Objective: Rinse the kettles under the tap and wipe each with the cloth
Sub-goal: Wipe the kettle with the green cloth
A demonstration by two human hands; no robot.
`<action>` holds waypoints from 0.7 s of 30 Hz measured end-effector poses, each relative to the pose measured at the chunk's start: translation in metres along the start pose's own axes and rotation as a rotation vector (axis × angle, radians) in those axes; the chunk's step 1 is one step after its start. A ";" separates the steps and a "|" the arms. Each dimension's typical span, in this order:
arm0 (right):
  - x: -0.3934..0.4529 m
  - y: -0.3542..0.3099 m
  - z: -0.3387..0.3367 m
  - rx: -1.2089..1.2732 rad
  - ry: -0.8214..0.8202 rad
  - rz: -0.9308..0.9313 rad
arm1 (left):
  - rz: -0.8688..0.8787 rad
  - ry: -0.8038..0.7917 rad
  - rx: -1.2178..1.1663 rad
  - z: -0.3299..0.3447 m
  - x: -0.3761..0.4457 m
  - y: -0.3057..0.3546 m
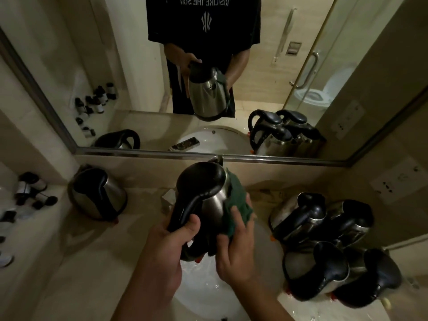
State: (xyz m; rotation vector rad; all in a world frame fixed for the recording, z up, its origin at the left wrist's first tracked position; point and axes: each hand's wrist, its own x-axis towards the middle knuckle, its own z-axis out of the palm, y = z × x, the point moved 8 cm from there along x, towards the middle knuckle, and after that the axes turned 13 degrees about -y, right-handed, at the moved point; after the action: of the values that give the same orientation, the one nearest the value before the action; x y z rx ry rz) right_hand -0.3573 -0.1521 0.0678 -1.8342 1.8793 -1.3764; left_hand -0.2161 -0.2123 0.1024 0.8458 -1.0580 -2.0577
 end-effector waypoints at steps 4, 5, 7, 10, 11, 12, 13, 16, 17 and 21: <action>-0.007 0.040 -0.004 0.517 0.196 0.409 | -0.011 0.000 0.089 -0.001 -0.005 0.002; 0.003 0.047 -0.008 0.591 0.197 0.475 | -0.009 -0.008 0.110 0.000 -0.006 0.003; 0.030 0.045 -0.019 0.680 0.165 0.525 | -0.003 -0.029 0.132 0.002 -0.005 0.006; 0.059 0.009 -0.031 0.714 0.105 0.424 | 0.010 -0.034 0.137 0.006 -0.004 0.011; 0.064 -0.008 -0.033 0.658 0.079 0.372 | 0.005 -0.029 0.138 0.008 -0.004 0.013; 0.069 -0.026 -0.036 0.521 0.041 0.312 | 0.003 -0.032 0.124 0.009 -0.003 0.013; 0.071 -0.042 -0.036 0.313 -0.020 0.239 | -0.001 -0.032 0.105 0.010 -0.002 0.012; 0.072 -0.083 -0.022 -0.261 -0.237 -0.077 | -0.048 -0.033 0.071 0.007 -0.001 0.006; 0.068 -0.090 -0.017 -0.341 -0.276 -0.164 | -0.073 -0.023 0.057 0.006 -0.002 0.004; 0.048 -0.081 -0.015 -0.405 -0.263 -0.289 | -0.130 -0.073 0.069 0.007 -0.008 -0.005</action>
State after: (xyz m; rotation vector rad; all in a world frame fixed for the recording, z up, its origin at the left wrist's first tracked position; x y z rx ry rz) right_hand -0.3217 -0.1712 0.1538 -2.4216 1.9113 -0.7990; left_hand -0.2185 -0.2008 0.1037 0.9013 -1.1458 -2.1857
